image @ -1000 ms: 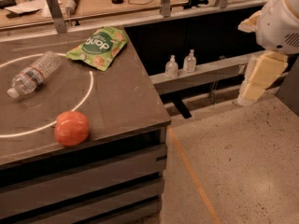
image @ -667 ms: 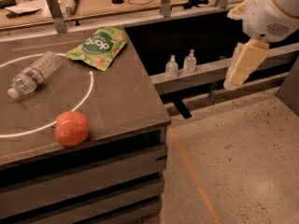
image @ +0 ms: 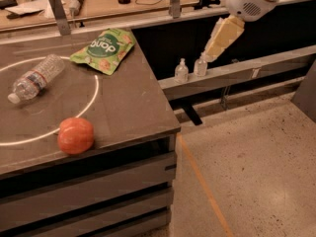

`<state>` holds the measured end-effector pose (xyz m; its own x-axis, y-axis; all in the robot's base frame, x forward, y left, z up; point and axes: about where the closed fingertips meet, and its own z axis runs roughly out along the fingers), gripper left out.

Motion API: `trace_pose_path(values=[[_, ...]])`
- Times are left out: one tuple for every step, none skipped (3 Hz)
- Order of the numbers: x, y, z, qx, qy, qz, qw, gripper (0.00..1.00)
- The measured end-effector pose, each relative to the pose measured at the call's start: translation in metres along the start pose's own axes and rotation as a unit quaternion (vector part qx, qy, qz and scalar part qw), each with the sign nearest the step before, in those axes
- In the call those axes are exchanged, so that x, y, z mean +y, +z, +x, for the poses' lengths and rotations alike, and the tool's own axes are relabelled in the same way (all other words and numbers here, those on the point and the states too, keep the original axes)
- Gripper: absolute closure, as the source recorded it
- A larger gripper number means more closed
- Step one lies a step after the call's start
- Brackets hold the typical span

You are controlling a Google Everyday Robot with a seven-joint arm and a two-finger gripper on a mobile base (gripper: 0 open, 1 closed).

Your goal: Move green rice chip bag near apple

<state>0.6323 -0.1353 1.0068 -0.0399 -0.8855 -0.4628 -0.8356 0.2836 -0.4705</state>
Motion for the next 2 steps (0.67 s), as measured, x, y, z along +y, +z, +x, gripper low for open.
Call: trace_pose_path(values=[[-0.015, 0.025, -0.029, -0.041, 0.024, -0.002, 0.9989, 0.0], [-0.023, 0.057, -0.054, -0.062, 0.053, -0.013, 0.9966, 0.0]])
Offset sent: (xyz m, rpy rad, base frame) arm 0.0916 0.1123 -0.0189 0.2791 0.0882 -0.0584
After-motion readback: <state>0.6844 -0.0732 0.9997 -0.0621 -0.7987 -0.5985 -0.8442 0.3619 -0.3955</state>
